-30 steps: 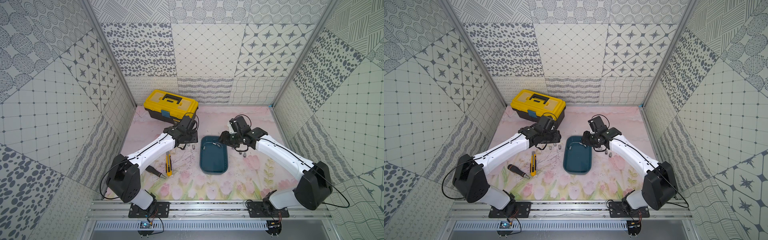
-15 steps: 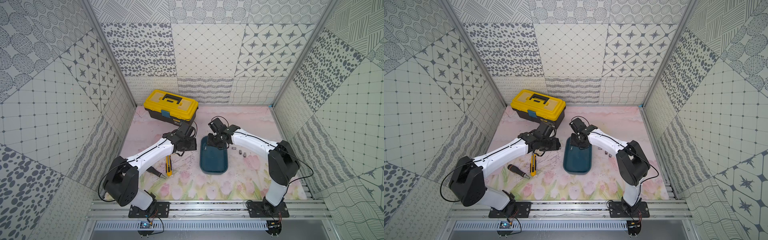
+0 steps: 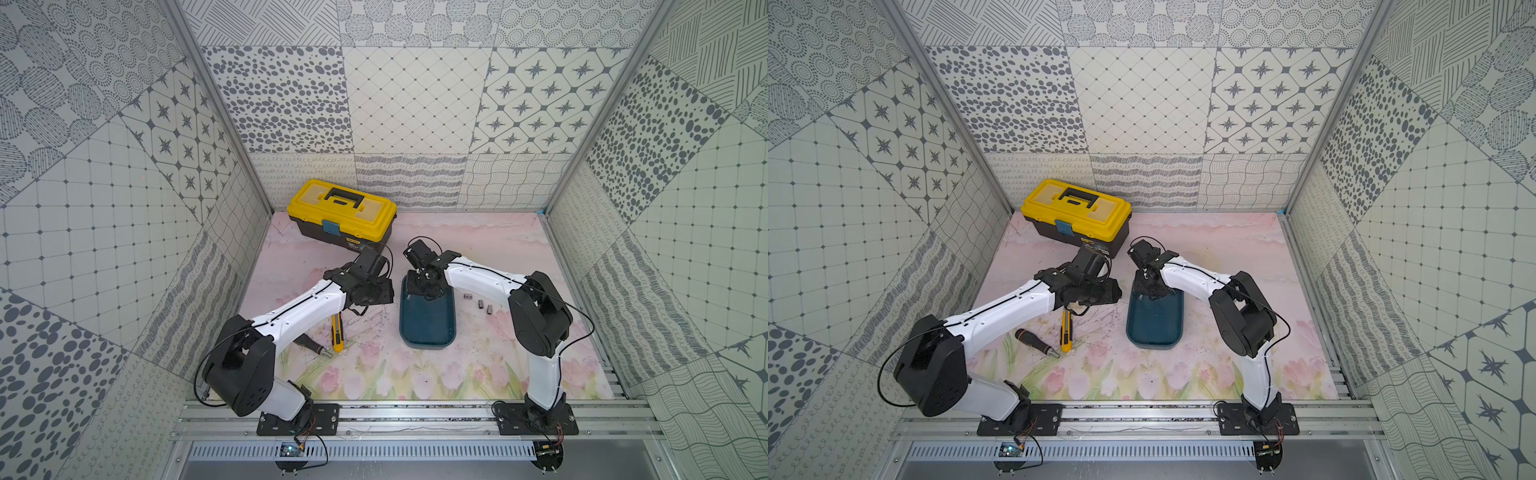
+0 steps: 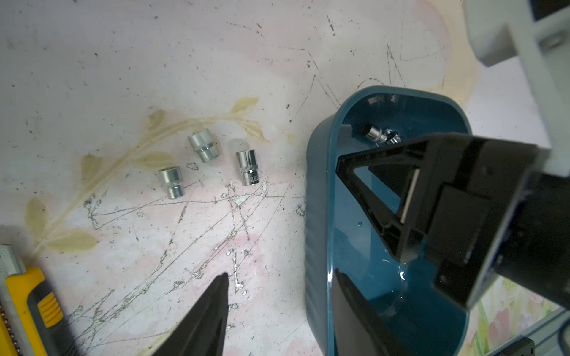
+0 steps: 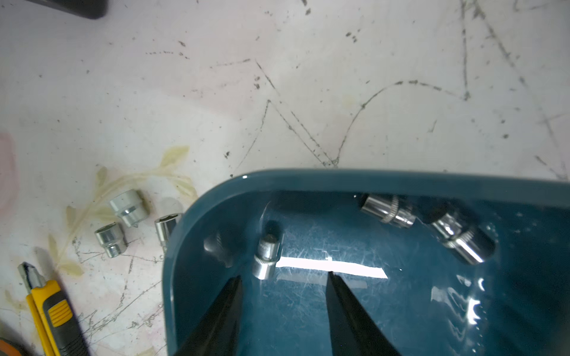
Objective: Take out the socket from the storage box
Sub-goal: Pick up the socket head from the storage box.
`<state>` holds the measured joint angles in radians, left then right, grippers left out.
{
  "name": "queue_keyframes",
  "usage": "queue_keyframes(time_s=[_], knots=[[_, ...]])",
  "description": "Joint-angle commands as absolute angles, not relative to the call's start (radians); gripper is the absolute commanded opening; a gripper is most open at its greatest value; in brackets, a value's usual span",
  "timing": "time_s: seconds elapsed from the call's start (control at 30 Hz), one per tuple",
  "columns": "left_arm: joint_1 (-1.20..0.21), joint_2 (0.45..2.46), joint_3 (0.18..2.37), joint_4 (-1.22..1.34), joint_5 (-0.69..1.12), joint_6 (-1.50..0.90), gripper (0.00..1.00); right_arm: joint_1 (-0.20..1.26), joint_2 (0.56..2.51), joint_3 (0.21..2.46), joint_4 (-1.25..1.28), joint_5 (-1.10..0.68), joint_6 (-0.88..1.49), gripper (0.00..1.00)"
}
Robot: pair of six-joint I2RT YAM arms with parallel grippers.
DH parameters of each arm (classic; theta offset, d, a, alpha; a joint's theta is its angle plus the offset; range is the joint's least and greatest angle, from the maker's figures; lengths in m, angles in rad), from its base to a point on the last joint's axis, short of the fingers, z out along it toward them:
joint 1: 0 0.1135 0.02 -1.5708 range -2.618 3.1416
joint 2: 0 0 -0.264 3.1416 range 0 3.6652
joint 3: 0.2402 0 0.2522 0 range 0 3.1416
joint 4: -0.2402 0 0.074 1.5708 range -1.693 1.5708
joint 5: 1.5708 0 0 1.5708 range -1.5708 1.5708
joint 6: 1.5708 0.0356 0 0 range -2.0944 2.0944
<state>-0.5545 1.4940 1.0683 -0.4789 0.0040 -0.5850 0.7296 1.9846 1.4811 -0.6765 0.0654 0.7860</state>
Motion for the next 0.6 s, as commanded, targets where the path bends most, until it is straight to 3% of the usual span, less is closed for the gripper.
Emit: queue_keyframes(time_s=[0.0, 0.57], knots=[[-0.547, 1.479, 1.063, -0.457, 0.014, -0.595, 0.57, 0.736, 2.009, 1.508, -0.658, 0.079, 0.804, 0.49], [-0.547, 1.472, 1.059, -0.457, -0.002, -0.593, 0.57, 0.748, 2.049, 1.497, -0.649, 0.081, 0.802, 0.49]])
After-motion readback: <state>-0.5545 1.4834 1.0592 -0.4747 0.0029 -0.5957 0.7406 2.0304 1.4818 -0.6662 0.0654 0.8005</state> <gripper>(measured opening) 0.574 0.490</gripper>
